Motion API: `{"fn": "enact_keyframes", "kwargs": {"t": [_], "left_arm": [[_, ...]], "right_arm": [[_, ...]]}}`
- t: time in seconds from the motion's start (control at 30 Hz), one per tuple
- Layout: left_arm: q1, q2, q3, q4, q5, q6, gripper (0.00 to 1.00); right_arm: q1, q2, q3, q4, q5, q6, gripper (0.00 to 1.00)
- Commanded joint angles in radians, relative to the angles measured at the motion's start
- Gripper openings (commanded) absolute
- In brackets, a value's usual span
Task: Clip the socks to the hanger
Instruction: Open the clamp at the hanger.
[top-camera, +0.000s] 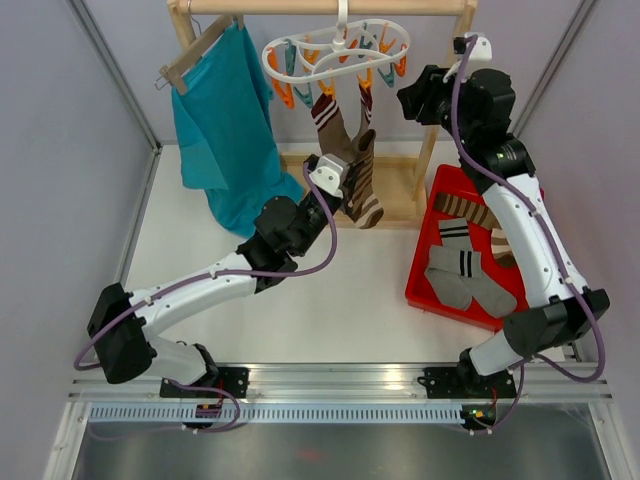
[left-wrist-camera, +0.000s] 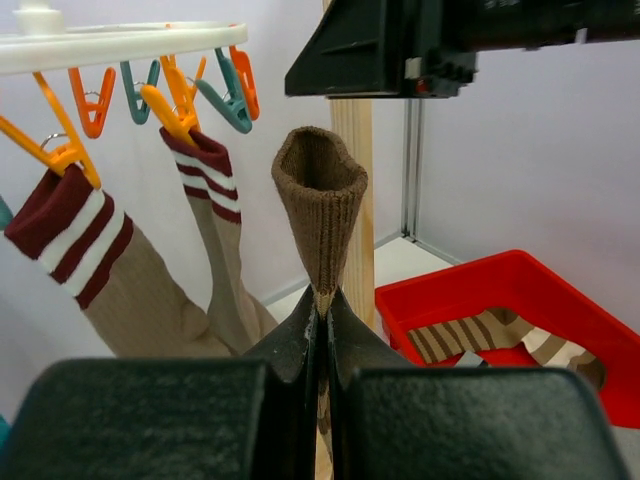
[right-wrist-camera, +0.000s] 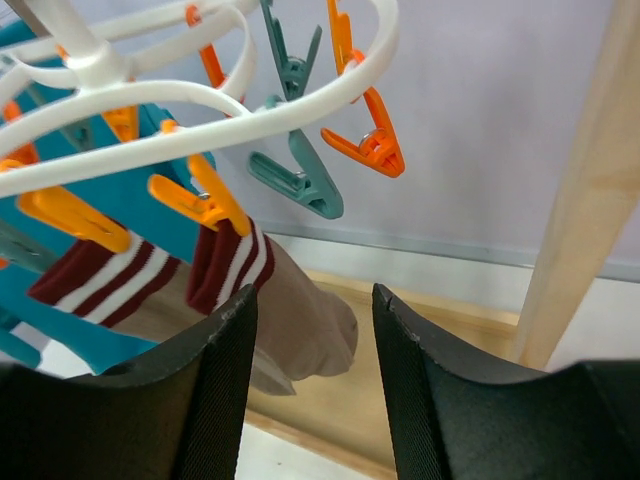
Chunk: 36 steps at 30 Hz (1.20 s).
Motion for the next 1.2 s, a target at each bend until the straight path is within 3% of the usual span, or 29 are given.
{"fn": "enact_keyframes", "kwargs": {"t": [0.0,0.23,1.17], "left_arm": [[0.007,-0.062,-0.037,-0.003,-0.012,-0.004,0.02],[0.015,-0.099,-0.056,-0.031,0.000,-0.016,0.02],[0.021,-0.117,-0.059,-0.066,0.032,-0.021,0.02]], "right_arm": [[0.007,0.054,0.027,0.095,-0.034,-0.055,0.57],[0.022,0.099,0.043,0.156,-0.062,-0.111,0.59],[0.088,0.240,0.177,0.233,0.098,-0.224,0.61]]}}
